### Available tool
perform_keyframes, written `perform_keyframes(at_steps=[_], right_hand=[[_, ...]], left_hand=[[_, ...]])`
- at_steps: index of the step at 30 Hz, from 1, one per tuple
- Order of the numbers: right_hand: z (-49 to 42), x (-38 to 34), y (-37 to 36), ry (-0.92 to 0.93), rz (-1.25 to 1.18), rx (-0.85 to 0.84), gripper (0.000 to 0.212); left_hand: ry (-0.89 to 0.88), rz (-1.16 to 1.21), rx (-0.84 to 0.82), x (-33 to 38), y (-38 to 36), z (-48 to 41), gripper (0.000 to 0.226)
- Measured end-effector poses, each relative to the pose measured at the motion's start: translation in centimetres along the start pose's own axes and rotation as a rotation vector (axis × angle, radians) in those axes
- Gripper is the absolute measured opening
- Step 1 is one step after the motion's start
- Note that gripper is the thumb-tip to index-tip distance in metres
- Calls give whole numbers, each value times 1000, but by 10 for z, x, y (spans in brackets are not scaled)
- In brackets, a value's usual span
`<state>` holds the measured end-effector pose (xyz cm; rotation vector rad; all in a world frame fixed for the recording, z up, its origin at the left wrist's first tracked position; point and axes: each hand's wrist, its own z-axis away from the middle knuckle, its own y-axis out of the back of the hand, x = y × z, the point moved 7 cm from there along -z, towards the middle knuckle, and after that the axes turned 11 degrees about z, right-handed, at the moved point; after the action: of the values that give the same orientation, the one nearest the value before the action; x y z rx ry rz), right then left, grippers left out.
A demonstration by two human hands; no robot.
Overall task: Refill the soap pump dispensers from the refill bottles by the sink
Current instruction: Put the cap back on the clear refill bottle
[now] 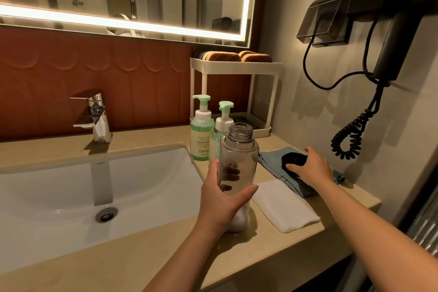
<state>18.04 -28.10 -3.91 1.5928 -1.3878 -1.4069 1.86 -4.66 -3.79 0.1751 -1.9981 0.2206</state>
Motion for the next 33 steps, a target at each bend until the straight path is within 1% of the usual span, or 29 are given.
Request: perform_keyframes(at_steps=[2, 6, 11, 13, 15, 17, 20, 22, 24, 26, 29, 33], right_hand=[[3, -6, 5, 25, -160, 18, 73], [16, -20, 21, 107, -465, 33, 60], [46, -49, 56, 272, -858, -70, 51], [57, -62, 72, 348, -959, -128, 52], [67, -76, 86, 425, -1008, -203, 57], [77, -91, 102, 511, -982, -241, 57], [88, -109, 126, 617, -867, -240, 48], [91, -117, 140, 663, -771, -220, 43], [95, -123, 151, 692, -726, -231, 41], [97, -130, 158, 721, -693, -256, 46], [102, -144, 164, 758, -658, -297, 58], [111, -162, 167, 835, -544, -300, 45]], left_hand=[[1, -6, 0, 0, -1, 0, 85], [-5, -11, 5, 1, -1, 0, 81], [-20, -4, 6, 2, 0, 0, 84], [-20, 2, 9, 1, 0, 0, 81], [-21, 11, 7, 1, 0, 0, 81], [-27, 19, 5, 1, 0, 0, 80], [-41, 34, 7, 3, 1, 1, 69], [-36, 38, 7, 1, 1, 0, 69], [-34, 43, 6, 1, 1, 1, 71], [-35, 45, 0, 1, 1, 0, 71], [-26, 41, -3, 0, 0, -1, 74], [2, 35, -10, 1, -2, -1, 66]])
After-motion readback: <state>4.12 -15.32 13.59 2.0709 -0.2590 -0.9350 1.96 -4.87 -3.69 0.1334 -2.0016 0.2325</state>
